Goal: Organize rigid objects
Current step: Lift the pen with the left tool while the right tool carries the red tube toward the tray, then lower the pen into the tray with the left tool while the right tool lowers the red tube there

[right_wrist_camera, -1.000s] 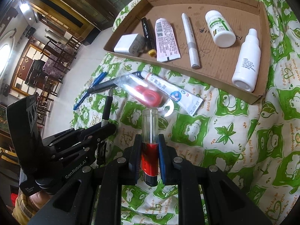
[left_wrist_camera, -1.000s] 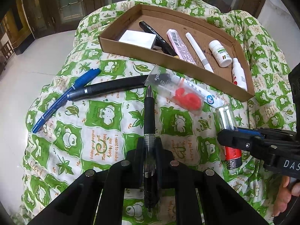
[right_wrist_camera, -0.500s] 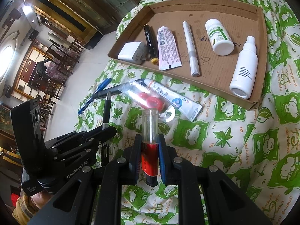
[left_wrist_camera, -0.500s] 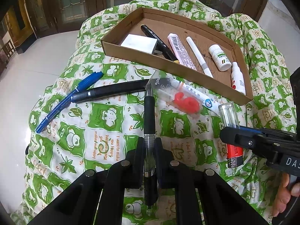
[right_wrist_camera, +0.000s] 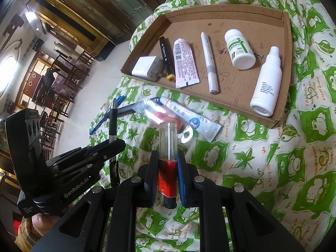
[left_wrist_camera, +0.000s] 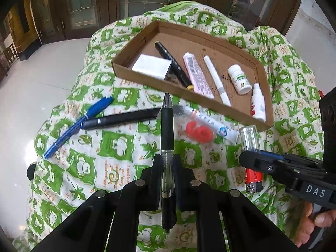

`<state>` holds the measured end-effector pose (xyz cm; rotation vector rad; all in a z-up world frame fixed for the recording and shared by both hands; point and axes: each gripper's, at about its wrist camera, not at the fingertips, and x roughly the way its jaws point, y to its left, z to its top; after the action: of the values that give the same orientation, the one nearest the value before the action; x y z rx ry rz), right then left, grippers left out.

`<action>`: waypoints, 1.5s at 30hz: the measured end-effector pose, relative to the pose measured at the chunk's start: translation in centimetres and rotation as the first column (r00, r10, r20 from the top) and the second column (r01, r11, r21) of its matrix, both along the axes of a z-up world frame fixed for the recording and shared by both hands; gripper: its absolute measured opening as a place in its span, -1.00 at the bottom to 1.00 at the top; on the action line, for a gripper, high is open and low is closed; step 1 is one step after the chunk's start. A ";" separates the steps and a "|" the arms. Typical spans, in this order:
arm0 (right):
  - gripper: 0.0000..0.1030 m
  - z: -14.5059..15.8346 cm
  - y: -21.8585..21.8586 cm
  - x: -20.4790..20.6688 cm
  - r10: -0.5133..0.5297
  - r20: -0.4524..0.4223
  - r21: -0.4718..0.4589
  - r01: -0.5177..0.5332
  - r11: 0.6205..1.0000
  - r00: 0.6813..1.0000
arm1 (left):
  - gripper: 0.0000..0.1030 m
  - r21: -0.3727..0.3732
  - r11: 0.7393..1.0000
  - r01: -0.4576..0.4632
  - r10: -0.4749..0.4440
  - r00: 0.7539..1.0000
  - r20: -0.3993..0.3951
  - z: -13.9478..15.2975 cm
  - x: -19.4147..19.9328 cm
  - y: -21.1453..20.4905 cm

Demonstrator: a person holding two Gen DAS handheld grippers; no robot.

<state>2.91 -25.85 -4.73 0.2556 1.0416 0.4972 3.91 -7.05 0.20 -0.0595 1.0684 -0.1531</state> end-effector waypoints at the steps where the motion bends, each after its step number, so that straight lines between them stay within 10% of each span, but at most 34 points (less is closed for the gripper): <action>1: -0.69 0.1 -0.2 0.0 -0.003 0.003 0.002 0.003 1.000 1.000 | -0.81 0.002 1.000 0.001 -0.001 1.000 0.003 0.2 0.1 -0.1; 45: -0.69 5.9 -8.6 2.8 -0.255 0.161 0.059 0.249 0.967 0.953 | -0.81 -0.010 0.995 0.095 -0.095 0.995 0.043 3.2 5.5 -4.5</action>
<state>5.73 -34.46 1.15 0.3690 0.8222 0.3015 9.38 -11.53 3.40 -0.0161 1.0279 -0.2455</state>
